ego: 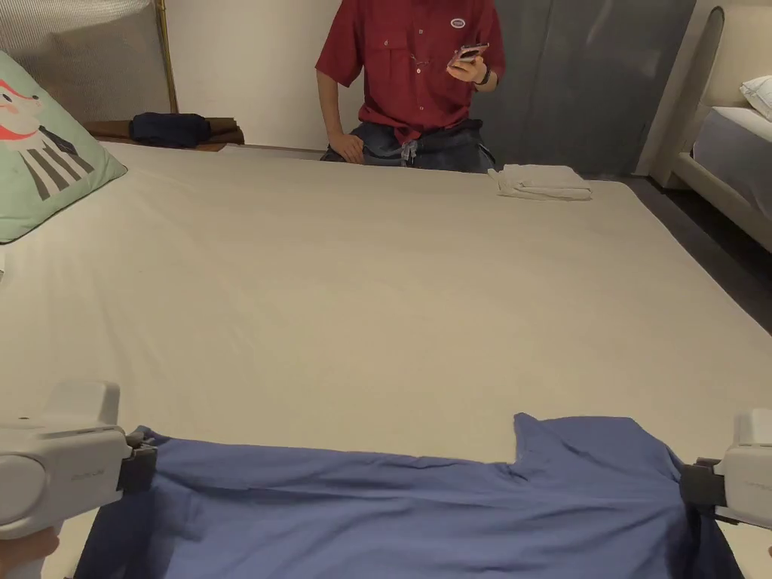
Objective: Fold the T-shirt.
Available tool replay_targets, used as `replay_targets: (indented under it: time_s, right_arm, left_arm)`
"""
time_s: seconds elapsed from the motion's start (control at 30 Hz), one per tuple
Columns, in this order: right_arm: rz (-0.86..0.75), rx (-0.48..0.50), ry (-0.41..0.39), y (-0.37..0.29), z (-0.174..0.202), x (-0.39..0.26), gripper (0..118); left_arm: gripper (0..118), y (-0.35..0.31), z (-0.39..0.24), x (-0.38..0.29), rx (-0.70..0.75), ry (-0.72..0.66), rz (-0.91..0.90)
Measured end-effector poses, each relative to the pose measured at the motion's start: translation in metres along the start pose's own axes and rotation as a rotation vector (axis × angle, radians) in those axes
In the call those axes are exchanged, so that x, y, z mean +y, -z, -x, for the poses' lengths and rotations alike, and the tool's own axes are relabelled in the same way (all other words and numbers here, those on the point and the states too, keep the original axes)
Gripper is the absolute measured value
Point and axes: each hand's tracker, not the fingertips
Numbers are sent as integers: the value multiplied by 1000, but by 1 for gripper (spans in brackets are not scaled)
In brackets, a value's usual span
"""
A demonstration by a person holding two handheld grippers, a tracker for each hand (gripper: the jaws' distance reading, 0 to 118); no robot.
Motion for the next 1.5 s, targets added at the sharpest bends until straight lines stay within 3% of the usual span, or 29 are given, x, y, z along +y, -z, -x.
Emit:
replay_targets:
  time_s: [0.2, 0.4, 0.63, 0.97, 1.0, 1.1, 1.13, 1.17, 1.3, 1.37, 1.4, 1.43, 1.47, 1.5]
  right_arm:
    - [-51, 35, 8, -85, -17, -33, 2]
    - [-15, 66, 22, -138, -19, -100, 2]
    - [115, 23, -18, -138, -12, -175, 2]
    - [144, -4, -3, -117, -26, -208, 4]
    - [137, -4, -2, -119, -26, -208, 12]
    - [53, -105, -70, -133, -22, -205, 81]
    - [-7, -140, -80, -142, -20, -202, 94]
    - [-86, -157, -86, -151, -16, -199, 93]
    - [-437, -189, -41, -192, 10, -179, 93]
    - [-565, -169, -1, -206, 27, -172, 93]
    - [-625, -150, 14, -212, 37, -169, 89]
    - [-663, -131, 24, -215, 45, -167, 75]
    - [-697, -115, 28, -217, 56, -165, 53]
    - [-732, -108, 21, -220, 68, -163, 35]
  left_arm:
    - [1, -59, 27, -24, -5, -80, -32]
    - [1, -108, 26, -90, -23, -104, -1]
    - [1, -110, 26, -159, -15, -147, 106]
    - [2, -99, 26, -186, 6, -152, 132]
    - [8, -102, 29, -186, 0, -159, 121]
    - [79, -119, 25, -182, 47, -132, 44]
    - [96, -127, 24, -179, 63, -124, -11]
    - [97, -136, 21, -173, 56, -131, -68]
    - [96, -173, 0, -142, 29, -137, -314]
    - [90, -189, -15, -129, 9, -116, -431]
    - [79, -198, -27, -124, -4, -104, -488]
    - [54, -205, -35, -120, -23, -86, -527]
    - [28, -210, -43, -117, -48, -64, -560]
    - [12, -214, -51, -114, -56, -51, -580]
